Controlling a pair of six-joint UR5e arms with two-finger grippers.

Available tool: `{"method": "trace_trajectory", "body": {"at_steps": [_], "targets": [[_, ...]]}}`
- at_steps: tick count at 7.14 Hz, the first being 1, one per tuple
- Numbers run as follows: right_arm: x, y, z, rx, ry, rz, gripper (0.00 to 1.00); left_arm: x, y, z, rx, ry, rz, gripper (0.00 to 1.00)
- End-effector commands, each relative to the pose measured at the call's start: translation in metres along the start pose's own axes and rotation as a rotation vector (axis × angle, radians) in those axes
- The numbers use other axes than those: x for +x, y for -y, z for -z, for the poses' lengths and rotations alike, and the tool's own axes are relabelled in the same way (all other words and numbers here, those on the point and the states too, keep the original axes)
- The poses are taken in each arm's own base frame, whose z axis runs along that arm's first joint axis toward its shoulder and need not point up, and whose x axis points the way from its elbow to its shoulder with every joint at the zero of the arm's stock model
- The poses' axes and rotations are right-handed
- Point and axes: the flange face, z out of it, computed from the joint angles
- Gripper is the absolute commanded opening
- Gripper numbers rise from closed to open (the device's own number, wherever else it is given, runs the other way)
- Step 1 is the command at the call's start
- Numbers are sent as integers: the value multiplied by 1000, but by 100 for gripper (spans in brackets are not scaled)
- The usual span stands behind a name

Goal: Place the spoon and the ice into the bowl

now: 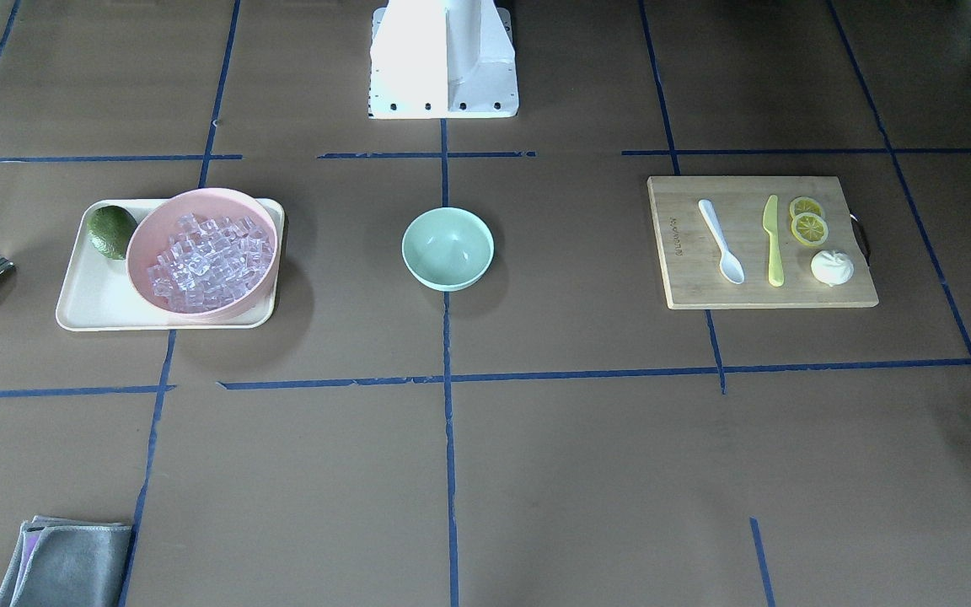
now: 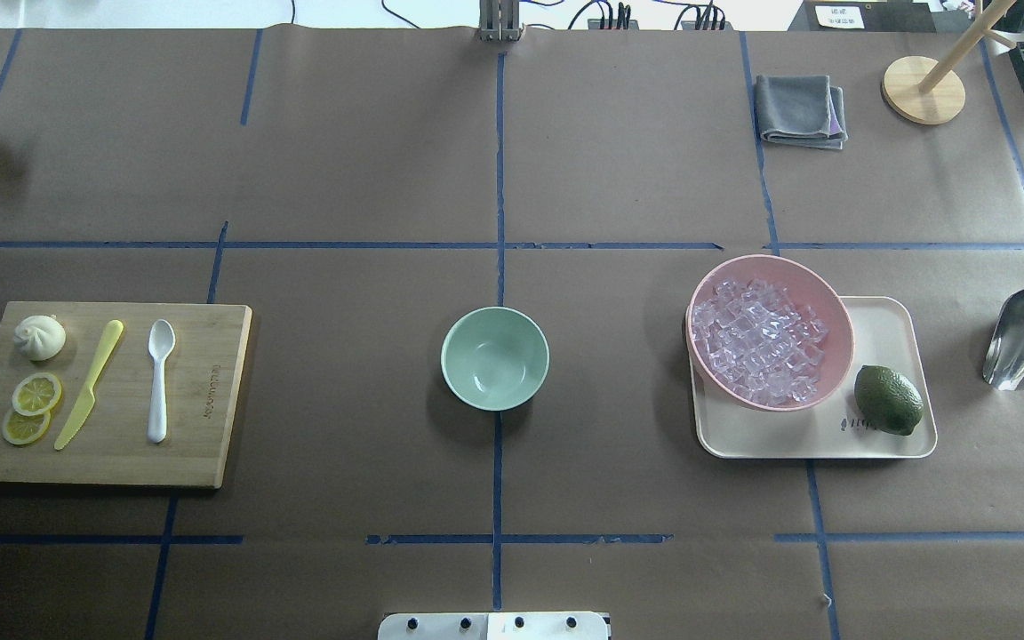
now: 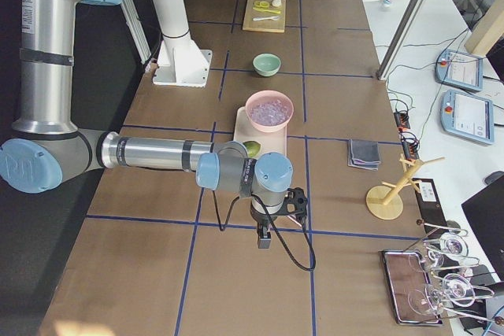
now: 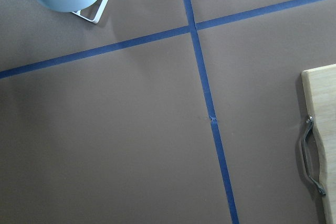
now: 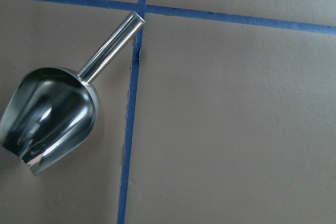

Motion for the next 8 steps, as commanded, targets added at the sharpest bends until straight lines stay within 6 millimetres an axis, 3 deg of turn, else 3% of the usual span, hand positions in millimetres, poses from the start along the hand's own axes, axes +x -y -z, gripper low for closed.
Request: {"method": "trace_trajectory", "body": {"at_steps": [1, 3, 6, 8], "targets": [[0, 0, 0, -1, 0, -1, 100, -1, 0, -1, -2, 0, 1, 100], [-3, 1, -3, -7, 2, 6, 100, 10, 6, 12, 29, 9, -26, 100], [-6, 2, -6, -14, 4, 10, 100, 6, 11, 11, 80, 32, -64, 100], [-12, 10, -3, -5, -3, 21, 100, 15, 17, 12, 83, 24, -90, 100]]}}
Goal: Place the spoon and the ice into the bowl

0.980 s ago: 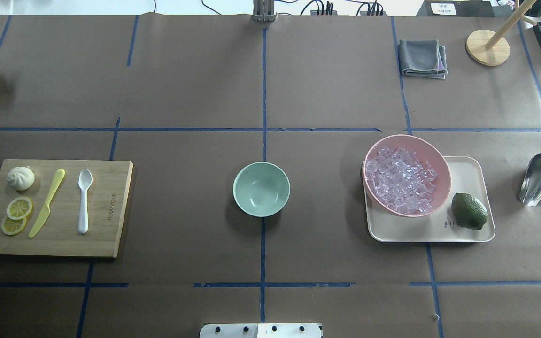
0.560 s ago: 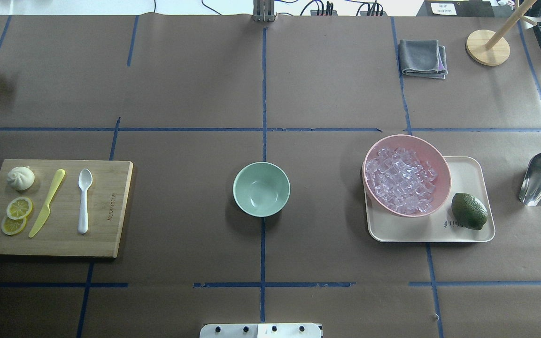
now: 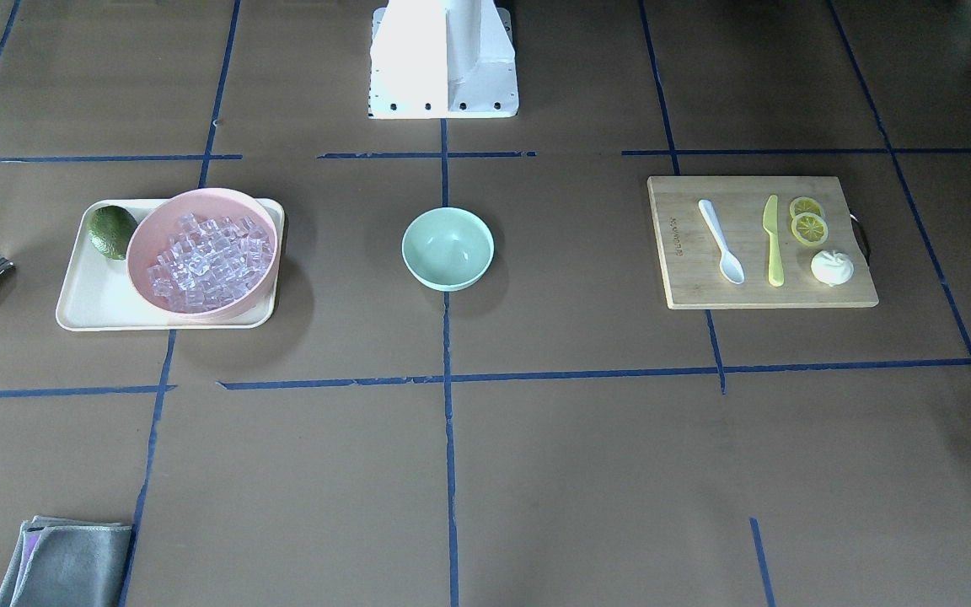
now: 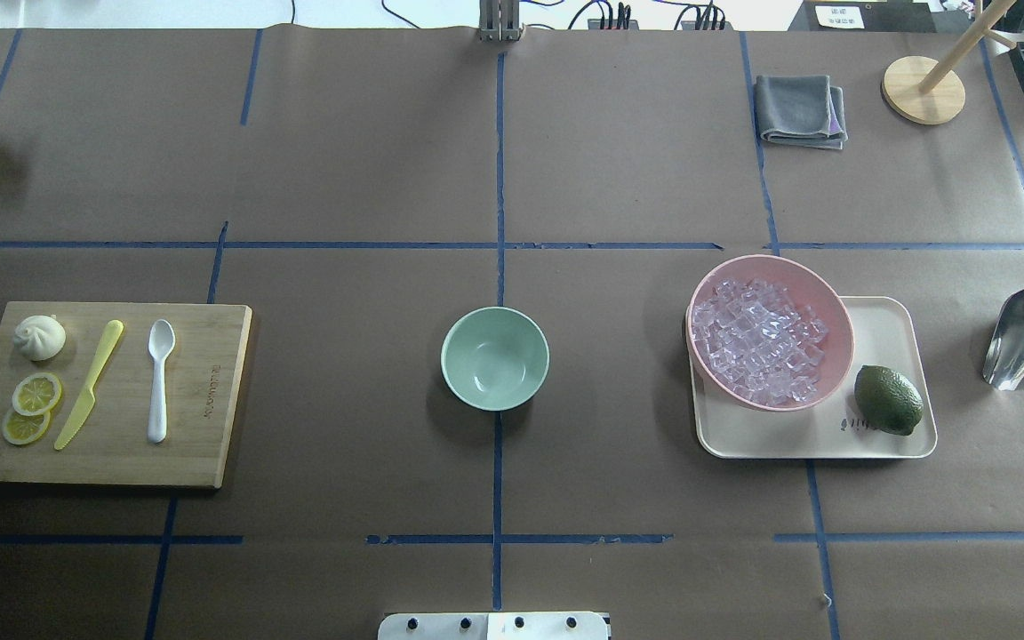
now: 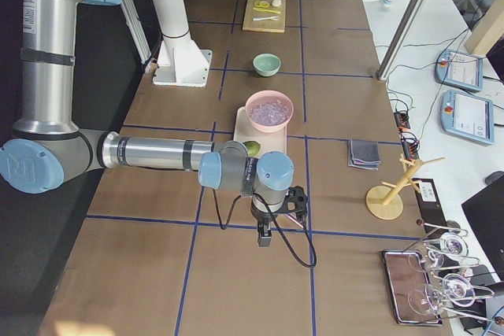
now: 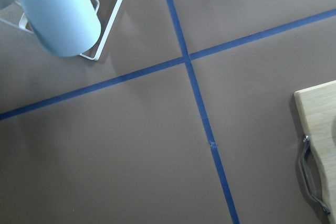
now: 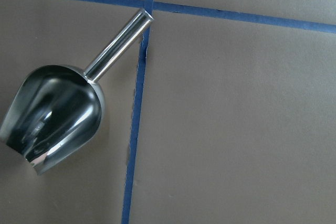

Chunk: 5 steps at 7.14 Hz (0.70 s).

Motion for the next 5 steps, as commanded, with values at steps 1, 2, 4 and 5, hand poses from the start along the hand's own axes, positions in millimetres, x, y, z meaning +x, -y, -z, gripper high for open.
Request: {"method": "trace_trajectory", "body": {"at_steps": [1, 2, 4, 5], "targets": [[-15, 11, 9, 17, -4, 32, 100, 0, -1, -4, -6, -6, -2, 100], [-19, 13, 3, 5, 11, 37, 100, 0, -3, -5, -9, -9, 2, 100], [-21, 14, 1, 21, 35, 55, 100, 7, 4, 3, 9, -4, -2, 100], [-12, 14, -10, 53, 38, 82, 100, 19, 11, -5, -6, -10, 35, 100]]}}
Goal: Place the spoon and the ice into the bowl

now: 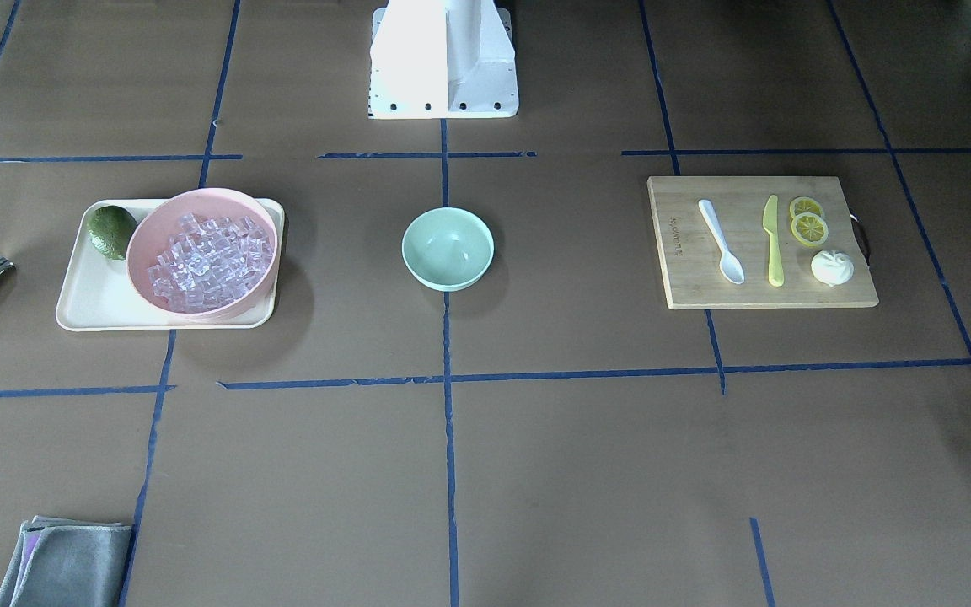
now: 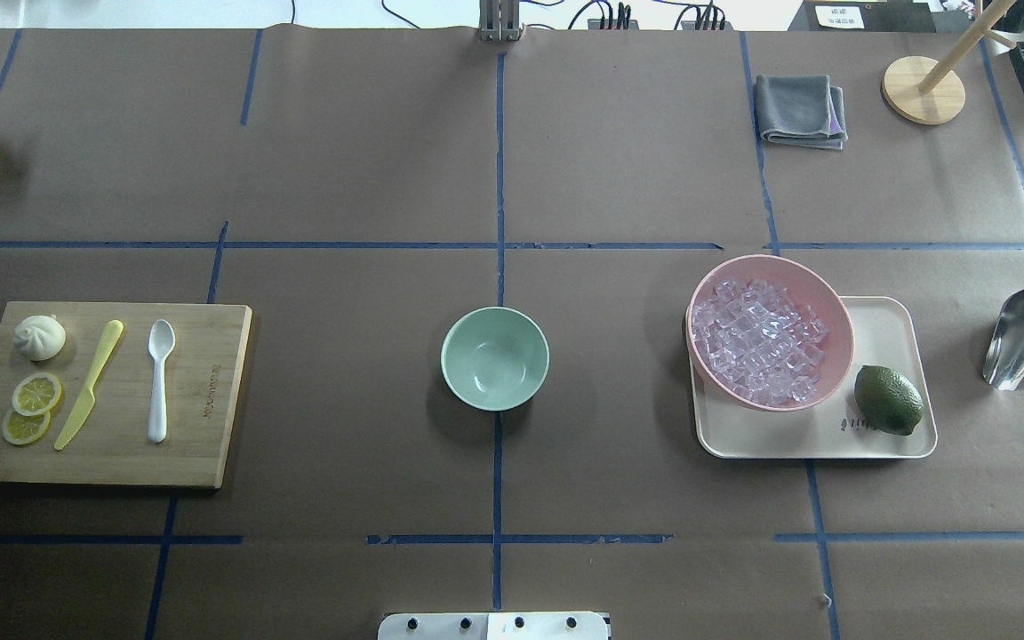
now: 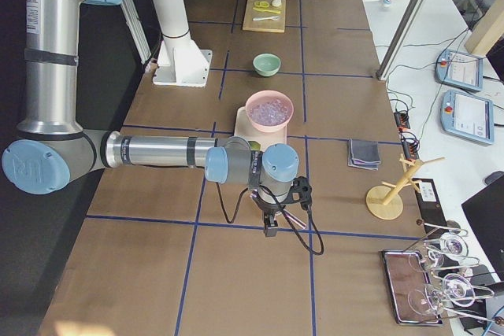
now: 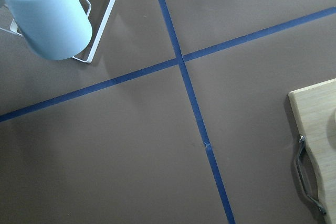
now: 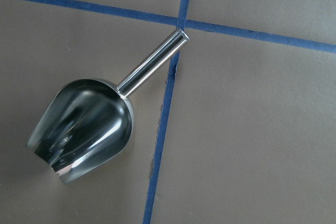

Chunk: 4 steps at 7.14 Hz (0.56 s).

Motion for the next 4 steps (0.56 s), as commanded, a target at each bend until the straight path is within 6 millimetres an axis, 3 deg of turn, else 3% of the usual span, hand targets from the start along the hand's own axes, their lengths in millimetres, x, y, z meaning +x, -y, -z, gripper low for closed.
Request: {"method": "trace_trajectory", "body": {"at_steps": [1, 2, 4], "targets": [[13, 1, -17, 61, 21, 53, 99, 30, 16, -15, -6, -9, 77, 100], [12, 0, -20, 64, 58, 50, 100, 64, 31, -36, 1, -21, 135, 100], [11, 1, -19, 67, 62, 52, 100, 152, 52, -82, 33, -87, 292, 100]]}}
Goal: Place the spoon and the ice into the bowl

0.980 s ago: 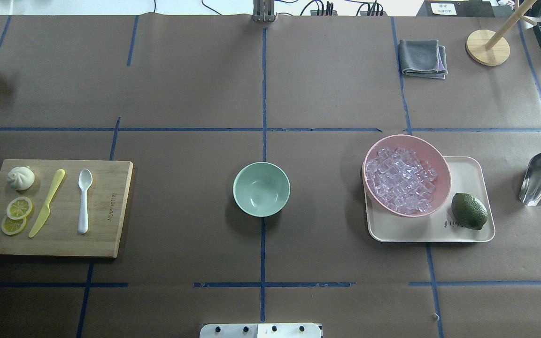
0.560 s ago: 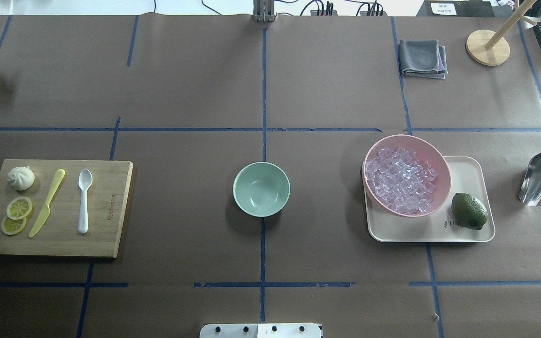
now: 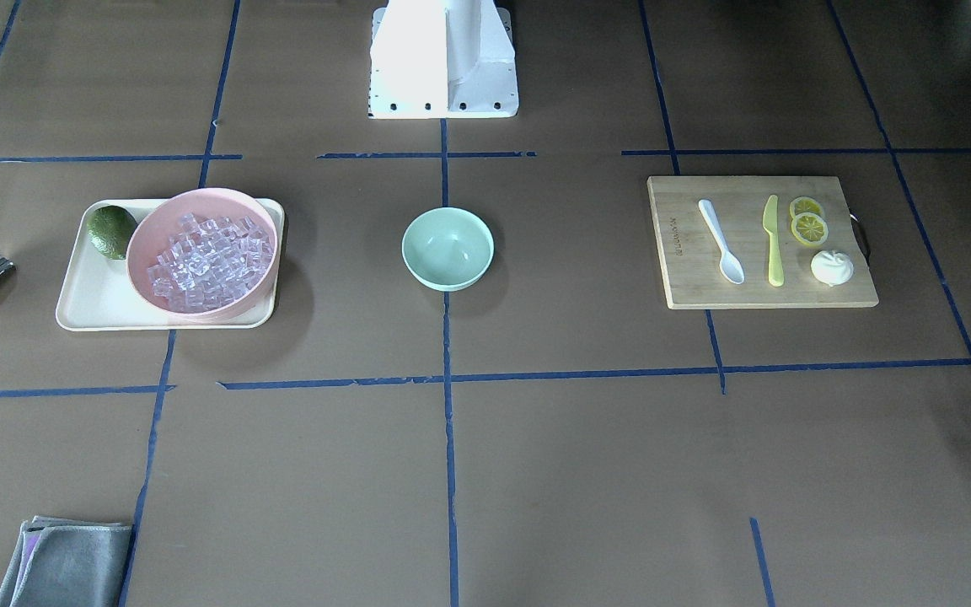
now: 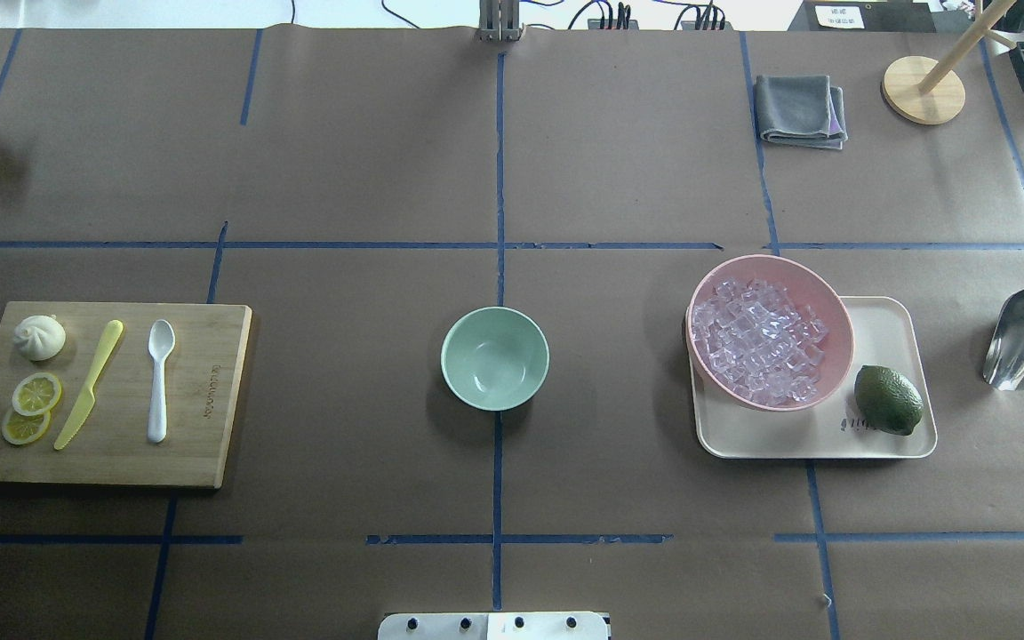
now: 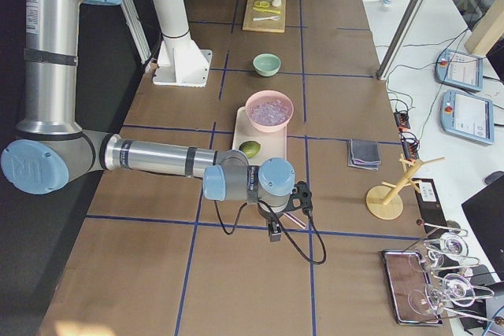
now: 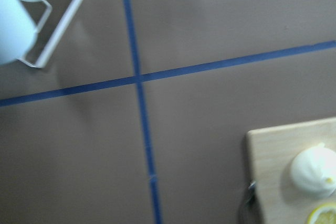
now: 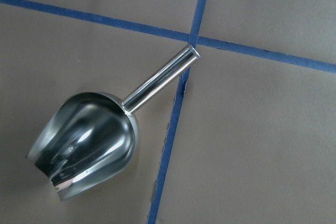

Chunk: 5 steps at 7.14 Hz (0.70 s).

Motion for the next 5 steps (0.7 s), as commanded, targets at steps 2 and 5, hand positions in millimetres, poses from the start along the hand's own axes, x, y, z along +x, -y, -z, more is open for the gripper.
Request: {"method": "trace_trajectory", "body": {"at_steps": [2, 5], "targets": [[-1, 3, 1, 7, 4, 6, 100, 136, -21, -69, -12, -143, 212, 100], [-1, 3, 1, 7, 4, 6, 100, 241, -53, -99, 18, -115, 259, 100]]}}
